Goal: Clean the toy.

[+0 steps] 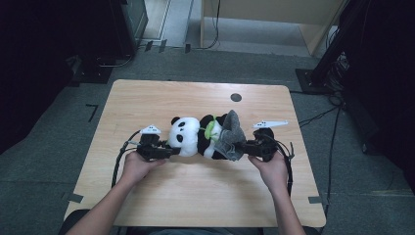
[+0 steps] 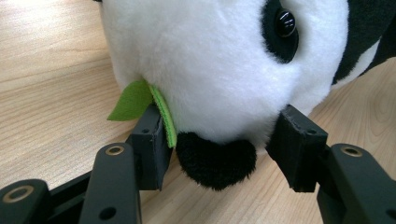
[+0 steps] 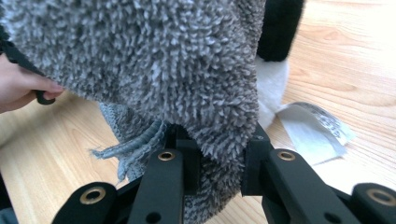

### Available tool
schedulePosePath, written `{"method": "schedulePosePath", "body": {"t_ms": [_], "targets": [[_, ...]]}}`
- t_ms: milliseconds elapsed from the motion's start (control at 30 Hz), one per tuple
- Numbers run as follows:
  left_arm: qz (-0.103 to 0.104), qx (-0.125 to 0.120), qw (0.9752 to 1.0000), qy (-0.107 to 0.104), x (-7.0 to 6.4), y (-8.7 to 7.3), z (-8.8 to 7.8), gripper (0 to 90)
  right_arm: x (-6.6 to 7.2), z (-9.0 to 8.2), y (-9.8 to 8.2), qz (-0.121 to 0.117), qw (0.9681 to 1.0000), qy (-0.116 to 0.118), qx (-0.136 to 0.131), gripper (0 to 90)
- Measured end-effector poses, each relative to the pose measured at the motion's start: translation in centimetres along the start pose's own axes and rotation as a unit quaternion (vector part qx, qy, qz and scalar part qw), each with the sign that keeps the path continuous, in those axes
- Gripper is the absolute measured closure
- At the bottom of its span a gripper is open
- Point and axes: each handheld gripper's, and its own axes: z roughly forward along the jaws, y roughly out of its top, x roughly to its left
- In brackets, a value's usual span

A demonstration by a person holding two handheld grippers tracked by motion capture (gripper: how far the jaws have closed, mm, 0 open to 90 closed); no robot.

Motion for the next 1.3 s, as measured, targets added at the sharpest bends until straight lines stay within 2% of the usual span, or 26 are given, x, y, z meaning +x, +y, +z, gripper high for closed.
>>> {"method": "schedulePosePath", "body": {"t_ms": [333, 533, 633, 733, 867, 933, 1000, 1133, 1300], "targets": [[-0.007, -0.001, 1.0000, -0.003, 0.2, 0.1, 0.0, 43.4, -1.3, -0.4, -0.4, 0.011, 0.9997, -0.023, 0.003, 75.6], [-0.006, 0.000, 1.0000, -0.002, 0.1, 0.1, 0.0, 43.2, -2.0, -2.4, -0.1, 0.021, 0.9987, -0.043, -0.020, 76.0], [-0.006, -0.001, 1.0000, -0.001, 0.1, 0.1, 0.0, 43.2, -1.3, -3.7, 0.5, 0.015, 0.9982, -0.039, -0.043, 75.9], [-0.006, -0.001, 1.0000, -0.001, 0.1, 0.1, 0.0, 43.2, 0.3, -4.4, 1.2, -0.004, 0.9981, -0.026, -0.056, 75.9], [-0.007, -0.001, 1.0000, -0.002, 0.1, 0.1, 0.1, 43.1, 2.6, -3.5, 1.6, -0.033, 0.9981, -0.004, -0.051, 75.9], [-0.009, -0.001, 1.0000, -0.004, 0.2, 0.1, 0.0, 42.7, 3.7, -2.4, 1.7, -0.049, 0.9981, 0.009, -0.035, 75.9], [-0.009, -0.001, 1.0000, -0.004, 0.2, 0.1, 0.0, 42.7, 4.3, -1.3, 1.5, -0.057, 0.9981, 0.014, -0.018, 75.8], [-0.002, 0.002, 1.0000, -0.003, 0.1, 0.1, 0.0, 42.8, 4.0, 0.4, 0.9, -0.059, 0.9982, -0.002, 0.012, 75.7], [-0.006, 0.002, 1.0000, -0.004, 0.1, 0.1, 0.0, 42.7, 2.4, 0.3, 0.5, -0.039, 0.9992, 0.001, 0.008, 75.6]]}}
